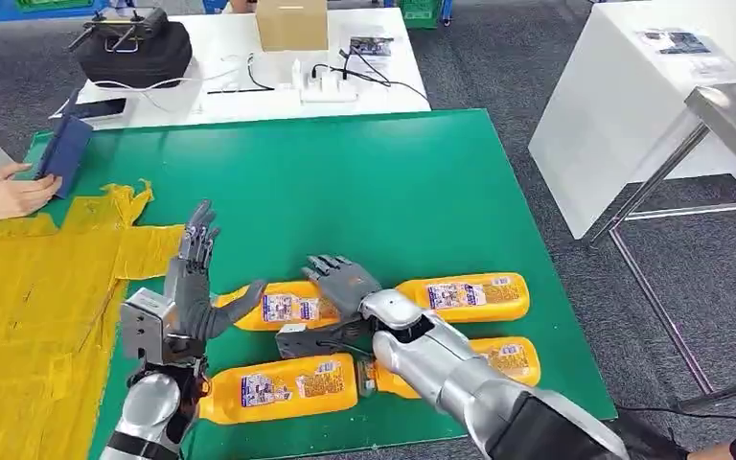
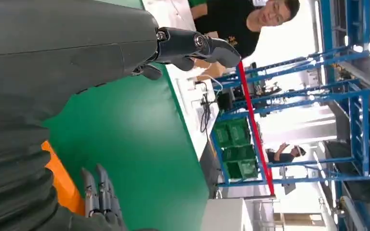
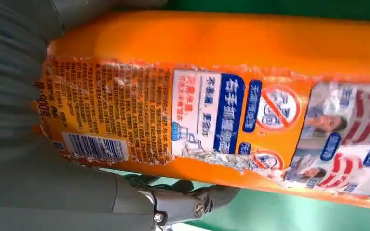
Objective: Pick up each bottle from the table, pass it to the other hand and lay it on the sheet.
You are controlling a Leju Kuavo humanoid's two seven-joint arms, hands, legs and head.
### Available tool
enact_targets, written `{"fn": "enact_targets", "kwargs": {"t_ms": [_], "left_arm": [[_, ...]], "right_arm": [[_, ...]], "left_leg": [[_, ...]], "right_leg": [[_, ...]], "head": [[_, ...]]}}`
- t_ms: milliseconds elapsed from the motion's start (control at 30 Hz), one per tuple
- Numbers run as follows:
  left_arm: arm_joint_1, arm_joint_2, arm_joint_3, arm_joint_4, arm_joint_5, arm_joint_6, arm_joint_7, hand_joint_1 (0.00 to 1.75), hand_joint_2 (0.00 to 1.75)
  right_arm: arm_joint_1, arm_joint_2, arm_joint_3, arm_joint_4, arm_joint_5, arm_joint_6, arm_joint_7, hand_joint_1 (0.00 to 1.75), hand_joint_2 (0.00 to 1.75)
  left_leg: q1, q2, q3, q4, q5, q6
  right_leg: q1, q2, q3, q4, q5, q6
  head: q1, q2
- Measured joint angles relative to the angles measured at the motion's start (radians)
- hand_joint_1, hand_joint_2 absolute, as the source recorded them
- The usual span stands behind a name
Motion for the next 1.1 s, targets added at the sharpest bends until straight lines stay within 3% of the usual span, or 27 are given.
{"fn": "enact_targets", "kwargs": {"t_ms": [167,200,233,267,300,367,700,800,933,967,1100], "left_arm": [[-0.011,0.000,-0.015,0.021,0.002,0.000,0.000,0.00,1.75],[-0.014,0.000,-0.017,0.025,0.002,0.000,0.000,0.00,1.75],[-0.018,-0.001,-0.022,0.030,0.003,0.000,0.000,0.00,1.75],[-0.021,-0.002,-0.025,0.034,0.003,0.000,0.000,0.00,1.75],[-0.024,-0.004,-0.029,0.040,0.006,0.000,0.000,0.00,1.75],[-0.025,-0.007,-0.030,0.046,0.006,0.000,0.000,0.00,1.75],[-0.017,-0.008,-0.043,0.052,0.000,0.000,0.006,0.00,1.75],[-0.002,-0.008,-0.043,0.038,-0.007,0.001,0.011,0.00,1.75],[0.031,-0.008,-0.041,0.001,-0.020,0.016,0.018,0.00,1.75],[0.036,-0.008,-0.041,-0.005,-0.023,0.020,0.018,0.00,1.75],[0.082,-0.007,-0.032,-0.052,-0.052,0.040,0.019,0.00,1.75]], "right_arm": [[-0.012,0.009,0.000,0.030,-0.007,0.006,0.005,0.00,1.75],[-0.014,0.010,0.000,0.034,-0.007,0.009,0.006,0.07,1.75],[-0.016,0.011,0.000,0.039,-0.008,0.011,0.010,0.44,1.75],[-0.018,0.012,0.000,0.042,-0.008,0.012,0.016,1.24,1.75],[-0.019,0.015,0.000,0.046,-0.005,0.010,0.028,1.66,1.75],[-0.019,0.017,0.000,0.049,0.004,-0.005,0.045,1.75,1.75],[0.023,0.018,-0.010,0.055,0.027,-0.271,0.079,1.75,1.75],[0.055,0.009,-0.049,0.037,-0.006,-0.427,0.063,1.75,1.75],[0.129,0.001,-0.163,-0.058,-0.081,-0.676,-0.045,1.75,1.75],[0.146,0.002,-0.187,-0.086,-0.081,-0.681,-0.070,1.75,1.75],[0.325,0.054,-0.453,-0.379,-0.204,-0.683,-0.341,1.75,1.75]], "left_leg": [[0.000,0.000,0.002,0.000,0.000,0.000],[0.000,0.000,0.003,0.000,0.000,0.000],[0.000,0.000,0.003,0.000,0.000,0.000],[0.000,0.000,0.003,0.000,0.000,0.000],[0.000,0.000,0.004,0.000,0.000,0.000],[0.000,0.000,0.005,0.000,0.000,0.000],[0.000,0.000,0.004,0.000,0.000,0.000],[0.000,0.000,0.002,0.000,0.000,0.000],[0.000,-0.001,0.001,0.000,-0.001,0.000],[0.000,-0.001,0.001,0.000,-0.001,0.000],[0.000,-0.002,0.000,0.000,-0.002,-0.002]], "right_leg": [[0.000,0.000,0.001,0.000,0.000,0.000],[0.000,0.000,0.001,0.000,0.000,0.000],[0.000,0.000,0.000,0.000,0.000,0.000],[0.000,0.000,0.000,0.000,0.000,0.000],[0.000,0.000,0.000,0.000,0.000,0.000],[0.000,0.000,-0.002,0.000,0.000,0.000],[0.000,0.000,0.004,0.000,0.000,0.000],[0.000,0.000,0.003,0.000,0.000,0.000],[0.000,0.000,0.002,0.000,0.000,0.000],[0.000,0.000,0.002,0.000,0.000,0.000],[0.001,-0.001,0.001,0.000,-0.002,-0.001]], "head": [[0.000,0.000],[0.000,0.000],[0.000,0.000],[0.000,0.000],[0.000,0.000],[0.000,0.000],[0.000,0.000],[0.000,0.000],[0.000,0.000],[0.000,0.000],[-0.001,0.000]]}}
